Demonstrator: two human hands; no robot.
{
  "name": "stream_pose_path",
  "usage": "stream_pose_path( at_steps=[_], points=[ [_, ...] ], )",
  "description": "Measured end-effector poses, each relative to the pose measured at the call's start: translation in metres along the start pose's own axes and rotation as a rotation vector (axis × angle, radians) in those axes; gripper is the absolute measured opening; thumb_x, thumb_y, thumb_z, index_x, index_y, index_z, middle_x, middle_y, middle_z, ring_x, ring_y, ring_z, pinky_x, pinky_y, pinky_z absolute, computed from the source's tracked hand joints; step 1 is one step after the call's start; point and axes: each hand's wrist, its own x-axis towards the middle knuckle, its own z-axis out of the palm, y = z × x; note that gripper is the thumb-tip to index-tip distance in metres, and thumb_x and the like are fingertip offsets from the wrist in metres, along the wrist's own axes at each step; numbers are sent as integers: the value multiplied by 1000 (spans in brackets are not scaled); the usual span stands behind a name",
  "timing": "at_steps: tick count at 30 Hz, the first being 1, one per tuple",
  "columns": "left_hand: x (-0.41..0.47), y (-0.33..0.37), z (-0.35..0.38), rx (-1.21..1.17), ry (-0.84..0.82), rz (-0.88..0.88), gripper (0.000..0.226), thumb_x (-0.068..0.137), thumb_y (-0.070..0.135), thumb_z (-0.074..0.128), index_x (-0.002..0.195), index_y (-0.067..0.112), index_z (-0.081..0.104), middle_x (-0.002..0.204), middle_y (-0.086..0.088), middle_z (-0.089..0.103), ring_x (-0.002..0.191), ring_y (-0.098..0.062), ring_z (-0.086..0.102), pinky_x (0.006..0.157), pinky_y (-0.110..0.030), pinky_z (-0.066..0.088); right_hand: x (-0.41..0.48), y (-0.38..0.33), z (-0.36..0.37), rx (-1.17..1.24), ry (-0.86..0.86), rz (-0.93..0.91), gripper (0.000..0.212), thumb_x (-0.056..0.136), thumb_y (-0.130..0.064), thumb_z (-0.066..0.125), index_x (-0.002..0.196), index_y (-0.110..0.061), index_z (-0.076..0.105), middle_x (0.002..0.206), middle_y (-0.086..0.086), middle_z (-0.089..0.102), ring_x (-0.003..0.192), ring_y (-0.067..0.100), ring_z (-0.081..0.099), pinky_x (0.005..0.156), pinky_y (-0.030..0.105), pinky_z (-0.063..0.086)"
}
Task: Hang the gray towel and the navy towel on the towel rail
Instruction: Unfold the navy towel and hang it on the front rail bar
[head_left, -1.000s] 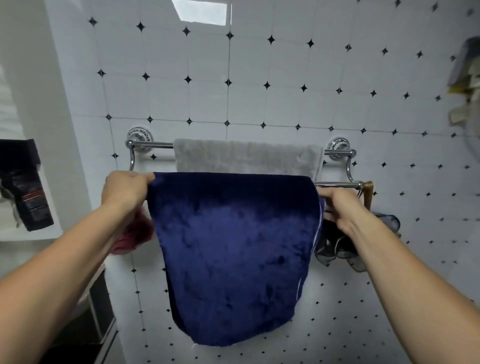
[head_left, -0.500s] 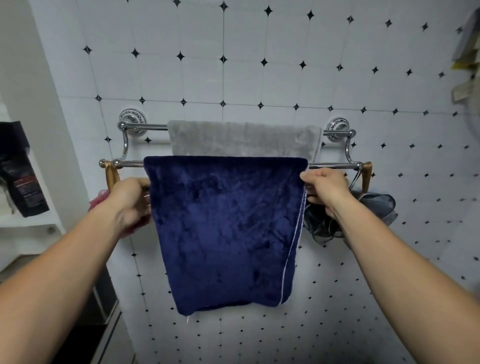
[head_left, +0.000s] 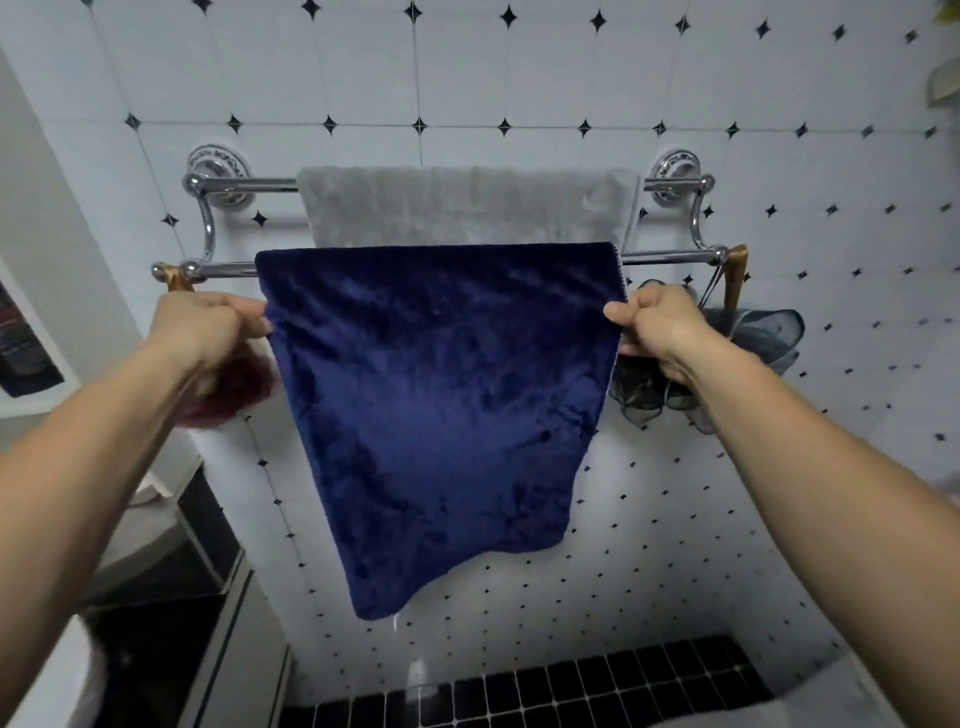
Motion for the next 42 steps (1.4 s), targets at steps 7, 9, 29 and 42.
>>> stream_pose_path(
  at_steps=[7,9,29,42],
  points=[
    [1,-3,13,139,-9,128,30,82,-10,51,68,15,60,65,-6,60,56,-19,48,55,-27,42,-7,1,6,126,-174,6,12,94,-20,59,82,-19,60,89,0,73,76,12,70,72,27,55],
    [-3,0,17,-5,-47,102,29,81,-13,45,72,10,60,56,0,61,49,-13,53,53,-23,43,-8,-2,6,168,-200,-20,9,93,-22,60,95,-16,66,96,2,75,84,15,71,80,34,55],
    [-22,-7,5,-196,-233,-64,24,79,25,73,60,20,59,80,-18,67,67,-29,60,66,-43,45,-5,-1,0,256,-129,57,3,90,-12,63,88,-14,62,86,5,73,74,16,70,70,31,59],
    [7,25,37,192,117,255,48,80,32,74,50,20,39,49,4,41,51,-19,38,54,-29,35,17,-47,-17,194,183,-30,24,81,-26,76,91,-7,64,75,8,66,53,19,60,37,18,42]
  ],
)
